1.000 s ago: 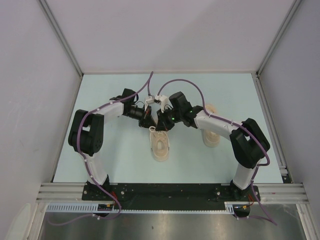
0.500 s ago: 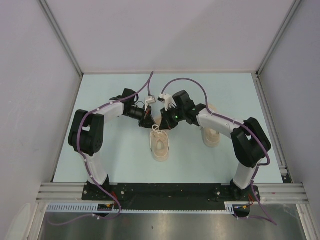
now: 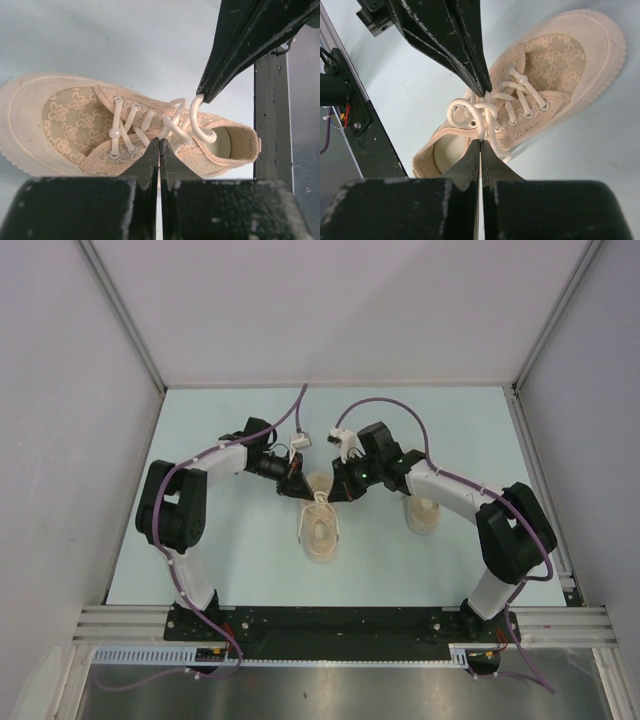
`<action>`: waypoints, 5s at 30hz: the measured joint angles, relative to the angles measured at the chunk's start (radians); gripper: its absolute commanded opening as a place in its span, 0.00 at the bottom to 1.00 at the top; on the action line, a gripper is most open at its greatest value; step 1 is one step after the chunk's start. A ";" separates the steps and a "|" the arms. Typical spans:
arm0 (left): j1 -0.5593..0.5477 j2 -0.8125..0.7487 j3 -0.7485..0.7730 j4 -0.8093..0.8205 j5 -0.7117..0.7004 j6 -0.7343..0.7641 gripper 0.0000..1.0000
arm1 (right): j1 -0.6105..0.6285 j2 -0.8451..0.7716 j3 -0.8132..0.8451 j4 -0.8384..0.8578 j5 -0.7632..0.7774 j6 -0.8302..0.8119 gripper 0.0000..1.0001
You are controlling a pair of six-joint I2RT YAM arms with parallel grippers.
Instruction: Tie the shoes
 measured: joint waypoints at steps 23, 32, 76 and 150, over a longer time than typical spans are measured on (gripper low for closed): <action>0.031 -0.050 0.020 -0.161 -0.084 0.164 0.00 | -0.030 -0.024 -0.084 -0.003 -0.011 0.011 0.00; 0.032 -0.051 0.022 -0.194 -0.137 0.217 0.00 | -0.039 -0.041 -0.129 -0.002 -0.016 0.011 0.00; 0.087 -0.050 0.092 -0.262 -0.279 0.364 0.00 | -0.069 -0.081 -0.271 -0.016 -0.010 -0.024 0.16; 0.086 -0.050 0.113 -0.278 -0.242 0.364 0.00 | 0.003 0.010 -0.051 -0.027 -0.026 -0.226 0.00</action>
